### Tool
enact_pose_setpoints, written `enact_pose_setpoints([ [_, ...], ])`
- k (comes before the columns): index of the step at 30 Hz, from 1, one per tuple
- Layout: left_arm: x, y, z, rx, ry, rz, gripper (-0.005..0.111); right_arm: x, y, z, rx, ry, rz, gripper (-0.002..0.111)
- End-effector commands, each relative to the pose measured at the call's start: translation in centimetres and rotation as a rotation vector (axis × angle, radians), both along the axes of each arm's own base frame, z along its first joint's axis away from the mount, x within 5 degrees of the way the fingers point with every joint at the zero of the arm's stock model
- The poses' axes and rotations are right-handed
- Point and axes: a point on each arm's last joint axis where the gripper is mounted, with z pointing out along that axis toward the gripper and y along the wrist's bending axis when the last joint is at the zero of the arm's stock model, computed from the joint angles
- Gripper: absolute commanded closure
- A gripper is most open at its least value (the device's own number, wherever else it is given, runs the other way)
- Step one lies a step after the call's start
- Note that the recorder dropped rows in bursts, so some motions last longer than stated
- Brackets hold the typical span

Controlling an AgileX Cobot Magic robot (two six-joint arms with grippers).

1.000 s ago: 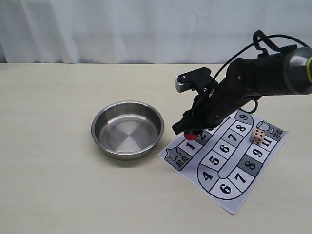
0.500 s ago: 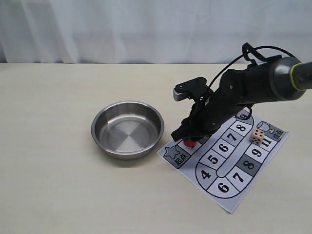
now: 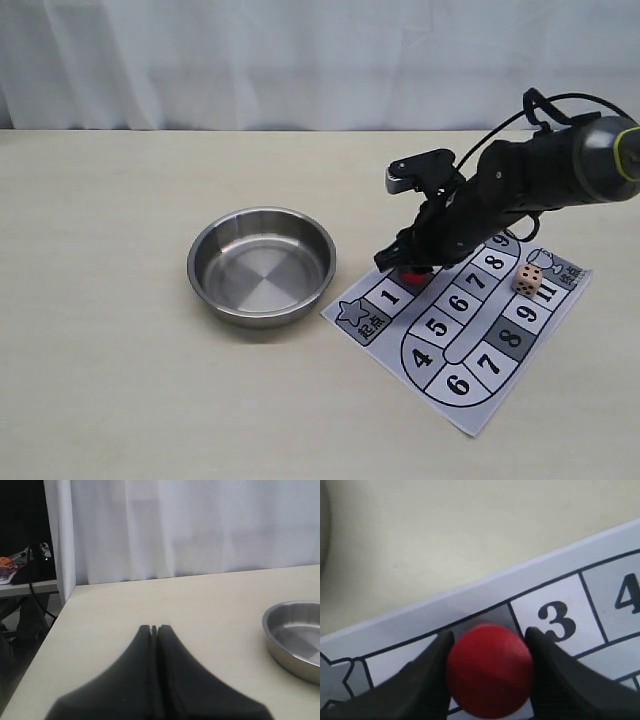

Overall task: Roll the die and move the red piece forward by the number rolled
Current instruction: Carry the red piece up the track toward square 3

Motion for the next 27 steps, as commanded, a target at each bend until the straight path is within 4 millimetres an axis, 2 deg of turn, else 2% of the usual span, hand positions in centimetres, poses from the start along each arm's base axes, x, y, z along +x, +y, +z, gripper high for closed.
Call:
enact_pose_setpoints([
  [1,0.0,0.0,0.0,-0.009,-0.011,0.0,0.107,-0.1,-0.2,-1.1,-0.017,0.044,0.003,0.104],
  [6,0.0,0.0,0.0,-0.009,-0.011,0.0,0.107,0.0,-0.2,-0.6,-0.011,0.017,0.001,0.104],
  [10,0.0,0.0,0.0,-0.009,-0.011,0.0,0.107,0.6,-0.3,0.7,0.008,-0.071,-0.012,0.104],
  [15,0.0,0.0,0.0,-0.009,-0.011,0.0,0.107,1.5,-1.4,2.1,0.028,-0.169,-0.052,0.104],
  [27,0.0,0.0,0.0,-0.009,-0.011,0.0,0.107,1.8,-2.0,2.2,0.029,-0.19,-0.068,0.104],
])
